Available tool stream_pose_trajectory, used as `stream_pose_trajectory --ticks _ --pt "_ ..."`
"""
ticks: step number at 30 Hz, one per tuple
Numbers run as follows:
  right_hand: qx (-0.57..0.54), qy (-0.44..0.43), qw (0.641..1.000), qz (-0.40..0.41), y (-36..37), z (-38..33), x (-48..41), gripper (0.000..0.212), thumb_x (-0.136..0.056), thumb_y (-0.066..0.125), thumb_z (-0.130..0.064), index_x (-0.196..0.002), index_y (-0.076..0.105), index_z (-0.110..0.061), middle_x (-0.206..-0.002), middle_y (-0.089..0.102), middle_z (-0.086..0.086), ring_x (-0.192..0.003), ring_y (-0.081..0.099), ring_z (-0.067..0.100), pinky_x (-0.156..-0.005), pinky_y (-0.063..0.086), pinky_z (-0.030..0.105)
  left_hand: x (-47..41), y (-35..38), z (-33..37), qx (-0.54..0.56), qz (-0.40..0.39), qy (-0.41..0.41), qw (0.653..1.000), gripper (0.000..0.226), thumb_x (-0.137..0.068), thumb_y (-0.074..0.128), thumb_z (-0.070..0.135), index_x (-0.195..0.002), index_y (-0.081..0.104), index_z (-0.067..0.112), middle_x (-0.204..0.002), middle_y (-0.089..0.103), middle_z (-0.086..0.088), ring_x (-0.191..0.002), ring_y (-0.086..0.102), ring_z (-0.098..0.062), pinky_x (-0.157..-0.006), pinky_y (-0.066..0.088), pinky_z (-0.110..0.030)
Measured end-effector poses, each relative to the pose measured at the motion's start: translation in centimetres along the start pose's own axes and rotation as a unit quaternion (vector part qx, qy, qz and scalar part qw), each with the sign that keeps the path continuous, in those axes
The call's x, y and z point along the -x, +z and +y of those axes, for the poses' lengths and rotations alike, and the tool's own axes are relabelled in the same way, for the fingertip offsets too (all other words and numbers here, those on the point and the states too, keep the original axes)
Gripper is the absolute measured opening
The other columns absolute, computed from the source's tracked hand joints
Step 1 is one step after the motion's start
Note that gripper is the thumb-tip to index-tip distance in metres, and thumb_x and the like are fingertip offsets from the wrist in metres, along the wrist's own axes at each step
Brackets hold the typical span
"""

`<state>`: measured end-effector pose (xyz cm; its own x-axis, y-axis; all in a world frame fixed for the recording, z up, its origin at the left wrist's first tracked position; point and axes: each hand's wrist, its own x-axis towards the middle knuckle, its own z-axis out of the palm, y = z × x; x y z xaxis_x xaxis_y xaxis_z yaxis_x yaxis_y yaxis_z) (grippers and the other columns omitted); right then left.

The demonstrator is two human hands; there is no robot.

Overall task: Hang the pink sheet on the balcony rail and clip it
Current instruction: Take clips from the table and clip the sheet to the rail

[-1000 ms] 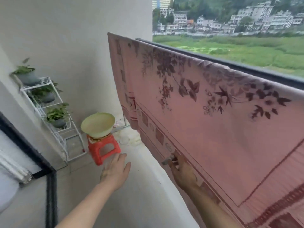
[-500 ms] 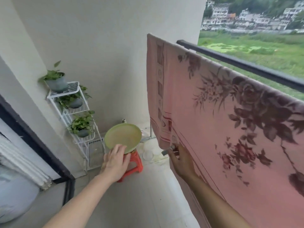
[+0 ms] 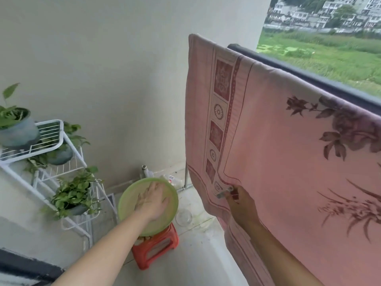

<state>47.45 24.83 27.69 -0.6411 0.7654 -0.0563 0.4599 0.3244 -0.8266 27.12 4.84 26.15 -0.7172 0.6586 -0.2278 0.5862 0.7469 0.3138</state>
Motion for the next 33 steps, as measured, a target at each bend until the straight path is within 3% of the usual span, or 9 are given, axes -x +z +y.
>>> stream_pose_trajectory --ticks 4,6,11,15,19,23,25,28,33 --pt "0.012 -0.010 1.000 0.004 1.0 -1.9 -5.7 0.022 -0.098 0.058 -0.027 -0.091 0.049 -0.046 -0.091 0.060 -0.029 -0.087 0.058 -0.007 -0.078 0.048 0.024 -7.1 -0.3 -0.1 0.096 -0.031 -0.030 0.994 0.056 -0.098 0.047 0.041 -0.147 0.031 0.019 -0.153 0.031 -0.007 -0.138 0.036 -0.028 -0.110 0.034 -0.043" --pt "0.007 -0.013 1.000 -0.002 1.9 -1.8 -9.8 0.018 -0.098 0.057 -0.028 -0.094 0.051 -0.044 -0.088 0.061 -0.029 -0.085 0.059 -0.008 -0.076 0.048 0.023 -10.8 -0.1 -0.1 0.103 -0.032 -0.040 0.993 0.057 -0.098 0.048 0.041 -0.148 0.031 0.019 -0.153 0.031 -0.007 -0.138 0.037 -0.028 -0.110 0.035 -0.043" --pt "-0.041 -0.018 0.998 -0.039 4.3 -2.2 -19.4 0.009 -0.098 0.059 -0.028 -0.101 0.055 -0.034 -0.083 0.065 -0.026 -0.084 0.060 -0.006 -0.078 0.049 0.025 -17.8 -0.4 0.6 0.123 -0.033 -0.085 0.988 0.062 -0.099 0.048 0.041 -0.151 0.026 0.016 -0.153 0.030 -0.009 -0.138 0.038 -0.027 -0.110 0.035 -0.038" --pt "-0.056 -0.023 0.995 -0.075 6.6 -3.9 -26.6 0.010 -0.098 0.058 -0.018 -0.096 0.053 -0.010 -0.077 0.065 -0.036 -0.079 0.059 -0.016 -0.069 0.043 0.009 -23.1 -2.5 0.8 0.134 -0.007 -0.092 0.987 0.071 -0.100 0.048 0.039 -0.155 0.014 0.010 -0.158 0.025 -0.011 -0.145 0.026 -0.025 -0.115 0.025 -0.033" --pt "-0.043 -0.036 0.995 -0.085 8.5 -6.7 -31.6 0.011 -0.098 0.058 -0.018 -0.109 0.056 -0.020 -0.076 0.062 -0.026 -0.079 0.057 -0.009 -0.070 0.042 0.008 -26.9 -4.7 0.0 0.153 -0.010 -0.090 0.984 0.075 -0.099 0.048 0.041 -0.156 0.008 0.015 -0.160 0.022 -0.008 -0.146 0.027 -0.024 -0.117 0.026 -0.038" --pt "-0.016 -0.081 0.995 -0.051 9.3 -9.6 -36.1 0.025 -0.097 0.061 -0.024 -0.120 0.062 -0.015 -0.096 0.064 -0.013 -0.087 0.062 0.008 -0.078 0.048 0.025 -30.4 -6.4 -1.8 0.173 -0.015 -0.084 0.981 0.076 -0.098 0.048 0.046 -0.156 0.006 0.022 -0.159 0.024 -0.008 -0.132 0.047 -0.027 -0.110 0.037 -0.042" --pt "-0.016 -0.077 0.996 -0.035 9.5 -10.6 -37.6 0.024 -0.098 0.059 -0.028 -0.120 0.061 -0.018 -0.102 0.065 -0.009 -0.087 0.061 0.002 -0.074 0.047 0.019 -32.0 -6.9 -2.7 0.176 -0.024 -0.074 0.981 0.074 -0.098 0.046 0.047 -0.156 0.006 0.024 -0.159 0.023 -0.007 -0.132 0.047 -0.026 -0.109 0.037 -0.043" --pt "-0.011 -0.081 0.997 -0.005 9.7 -12.2 -39.2 0.017 -0.098 0.058 -0.029 -0.115 0.060 -0.024 -0.099 0.062 -0.017 -0.086 0.056 -0.012 -0.069 0.039 0.006 -34.6 -7.0 -3.6 0.190 -0.032 -0.044 0.980 0.071 -0.099 0.045 0.046 -0.155 0.008 0.024 -0.158 0.024 -0.007 -0.134 0.046 -0.025 -0.110 0.037 -0.042" --pt "0.020 -0.089 0.996 0.007 11.0 -14.3 -42.8 0.013 -0.099 0.056 -0.032 -0.111 0.057 -0.027 -0.102 0.063 -0.015 -0.089 0.056 -0.012 -0.075 0.042 0.007 -39.3 -6.0 -3.5 0.216 -0.056 -0.016 0.975 0.071 -0.099 0.045 0.047 -0.155 0.010 0.023 -0.156 0.028 -0.007 -0.131 0.048 -0.025 -0.109 0.037 -0.044"
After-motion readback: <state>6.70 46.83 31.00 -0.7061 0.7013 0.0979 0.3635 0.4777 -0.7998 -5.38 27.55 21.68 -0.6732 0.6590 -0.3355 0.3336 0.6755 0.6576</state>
